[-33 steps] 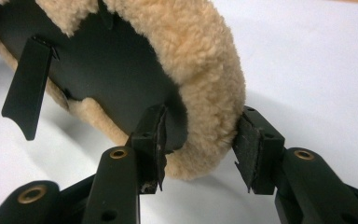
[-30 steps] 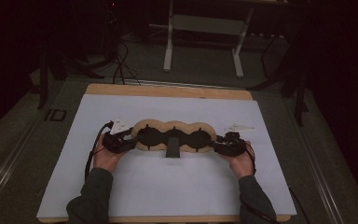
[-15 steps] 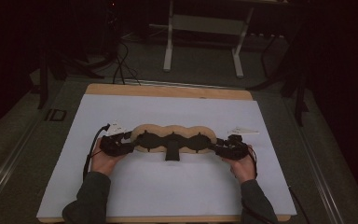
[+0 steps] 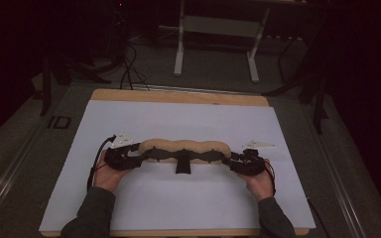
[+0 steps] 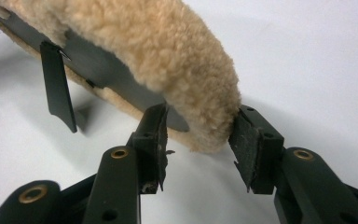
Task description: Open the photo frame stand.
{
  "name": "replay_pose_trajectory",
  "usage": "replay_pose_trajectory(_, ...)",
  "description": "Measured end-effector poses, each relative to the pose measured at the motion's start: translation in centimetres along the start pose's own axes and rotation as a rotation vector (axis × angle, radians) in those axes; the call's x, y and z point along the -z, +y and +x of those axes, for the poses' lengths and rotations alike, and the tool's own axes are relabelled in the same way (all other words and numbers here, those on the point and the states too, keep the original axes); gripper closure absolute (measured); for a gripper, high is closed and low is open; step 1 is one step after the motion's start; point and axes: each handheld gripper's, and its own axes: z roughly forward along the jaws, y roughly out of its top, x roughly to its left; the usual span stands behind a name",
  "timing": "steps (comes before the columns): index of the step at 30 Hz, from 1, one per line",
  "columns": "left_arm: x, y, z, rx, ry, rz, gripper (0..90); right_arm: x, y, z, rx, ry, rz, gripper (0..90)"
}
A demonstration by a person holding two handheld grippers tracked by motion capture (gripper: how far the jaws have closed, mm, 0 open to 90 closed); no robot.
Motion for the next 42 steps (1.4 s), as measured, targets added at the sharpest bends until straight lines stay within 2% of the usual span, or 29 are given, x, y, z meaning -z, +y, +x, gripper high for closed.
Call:
replay_pose_trajectory(7,0.5,-0.7,-0.1,0.014,-0.036,-0.009,46.9,0.4,-0.6,0.5,0.01,0.003,0.006,54.7)
replay_pose_trajectory(11,0.7,-1.0,-0.3,0.031,-0.032,-0.021,46.6,0.4,-0.8,0.7,0.022,-0.005,0.012,52.8)
replay_pose_trajectory(16,0.9,-1.4,-0.3,0.05,-0.042,-0.026,45.6,0.2,-1.1,0.8,0.004,0.002,0.011,48.1)
replay_pose_trajectory(19,1.1,-1.7,-0.3,0.059,-0.044,-0.012,44.8,0.0,-1.2,0.9,0.001,0.003,0.021,47.1)
replay_pose_trajectory(21,1.4,-1.7,-0.5,0.046,-0.034,0.007,44.2,-0.1,-1.3,0.9,0.005,0.0,0.023,46.7)
replay_pose_trajectory(23,1.8,-1.7,-0.7,0.038,-0.025,0.005,44.2,0.0,-1.3,1.0,0.009,-0.004,0.023,46.4)
replay_pose_trajectory(28,2.8,-1.7,-1.2,0.032,-0.01,-0.022,44.0,0.2,-1.5,1.3,0.003,-0.009,0.034,46.4)
replay_pose_trajectory(40,4.0,-1.5,-0.9,0.067,-0.006,-0.083,46.1,0.1,-1.7,2.0,0.036,-0.016,0.063,45.7)
replay_pose_trajectory(42,4.3,-1.4,-0.9,0.084,-0.007,-0.096,45.6,0.1,-1.7,2.1,0.036,-0.014,0.066,45.7)
